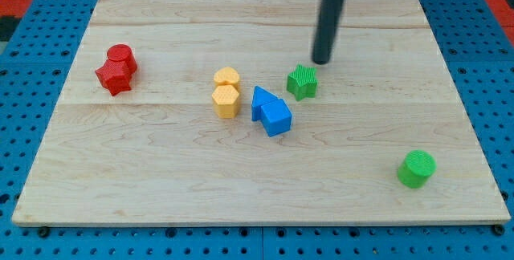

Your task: Move the green star towards the bottom center

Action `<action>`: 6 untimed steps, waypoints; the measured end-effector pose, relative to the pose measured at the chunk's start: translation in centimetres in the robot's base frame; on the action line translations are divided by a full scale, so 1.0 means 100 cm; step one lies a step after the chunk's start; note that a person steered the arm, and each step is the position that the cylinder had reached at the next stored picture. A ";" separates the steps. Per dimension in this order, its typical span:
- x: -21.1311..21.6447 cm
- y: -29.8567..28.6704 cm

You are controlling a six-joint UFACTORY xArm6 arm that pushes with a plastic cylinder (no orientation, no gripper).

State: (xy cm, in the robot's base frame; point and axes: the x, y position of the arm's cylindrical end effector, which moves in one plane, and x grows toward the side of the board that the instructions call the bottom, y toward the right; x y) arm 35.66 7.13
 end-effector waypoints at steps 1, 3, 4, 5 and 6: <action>0.032 0.001; 0.049 -0.013; 0.026 -0.016; 0.033 -0.064; 0.073 -0.032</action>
